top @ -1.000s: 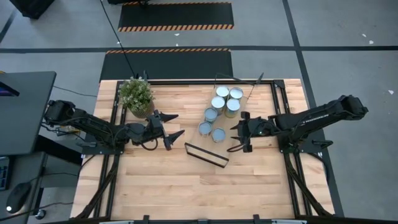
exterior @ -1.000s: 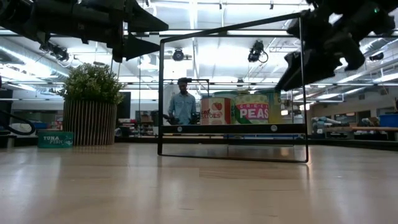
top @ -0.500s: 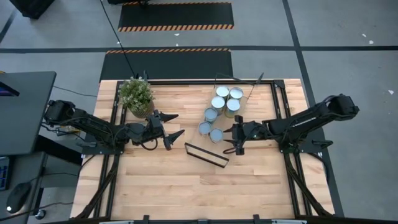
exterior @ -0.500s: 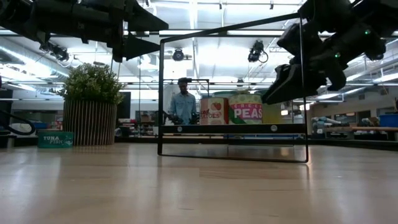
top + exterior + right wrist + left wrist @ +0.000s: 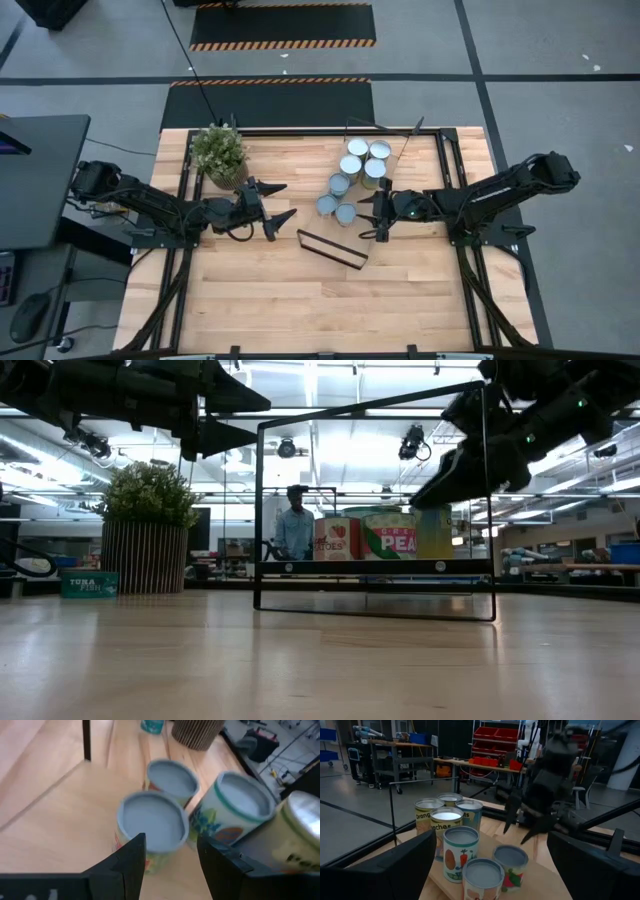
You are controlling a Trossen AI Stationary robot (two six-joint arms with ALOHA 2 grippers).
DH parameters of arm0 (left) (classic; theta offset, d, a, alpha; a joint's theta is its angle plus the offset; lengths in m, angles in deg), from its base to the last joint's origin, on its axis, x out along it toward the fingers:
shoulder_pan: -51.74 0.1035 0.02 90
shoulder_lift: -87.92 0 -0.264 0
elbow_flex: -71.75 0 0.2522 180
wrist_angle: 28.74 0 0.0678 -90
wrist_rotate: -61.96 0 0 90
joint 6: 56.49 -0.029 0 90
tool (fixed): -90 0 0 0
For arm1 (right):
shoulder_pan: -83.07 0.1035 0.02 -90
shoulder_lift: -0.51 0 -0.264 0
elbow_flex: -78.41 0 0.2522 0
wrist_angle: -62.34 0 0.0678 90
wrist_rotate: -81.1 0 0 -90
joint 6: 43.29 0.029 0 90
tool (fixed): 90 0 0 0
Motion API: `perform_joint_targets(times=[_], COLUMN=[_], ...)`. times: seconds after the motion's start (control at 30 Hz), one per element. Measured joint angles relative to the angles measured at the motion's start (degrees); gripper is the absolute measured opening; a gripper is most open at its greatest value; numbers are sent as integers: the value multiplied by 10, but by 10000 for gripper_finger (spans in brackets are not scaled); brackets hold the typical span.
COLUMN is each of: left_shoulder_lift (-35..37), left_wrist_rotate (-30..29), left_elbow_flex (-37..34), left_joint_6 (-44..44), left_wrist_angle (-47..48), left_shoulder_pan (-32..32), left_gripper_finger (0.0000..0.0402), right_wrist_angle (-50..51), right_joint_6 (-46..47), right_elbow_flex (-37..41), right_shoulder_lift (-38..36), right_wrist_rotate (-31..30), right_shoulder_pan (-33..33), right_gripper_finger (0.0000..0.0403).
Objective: Pick and place cans onto a shelf
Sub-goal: Put the canned green peas on the shelf, then put the canned tuna fish on the shelf
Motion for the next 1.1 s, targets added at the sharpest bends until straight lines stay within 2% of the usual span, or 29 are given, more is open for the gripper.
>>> perform_joint_targets(times=[0.23, 0.57, 0.7, 0.9, 1.1], left_shoulder_lift=[0, 0, 6, 22, 22], left_wrist_rotate=[0, 0, 6, -4, -4], left_elbow_flex=[0, 0, 0, 1, 1], left_joint_6=[0, 14, 26, 55, 92], left_wrist_angle=[8, 11, 43, 68, 104], left_shoulder_pan=[0, -2, -14, -20, -12], left_gripper_finger=[387, 387, 387, 387, 387], right_wrist_angle=[88, 193, 240, 280, 281], right_joint_6=[3, 108, 149, 172, 135], right_elbow_flex=[-24, -33, -33, -33, -30], right_shoulder_lift=[-53, -103, -104, -120, -147], right_wrist_rotate=[0, 7, -21, -107, -121], right_shoulder_pan=[0, 15, 50, 126, 165], right_gripper_finger=[185, 185, 185, 185, 185])
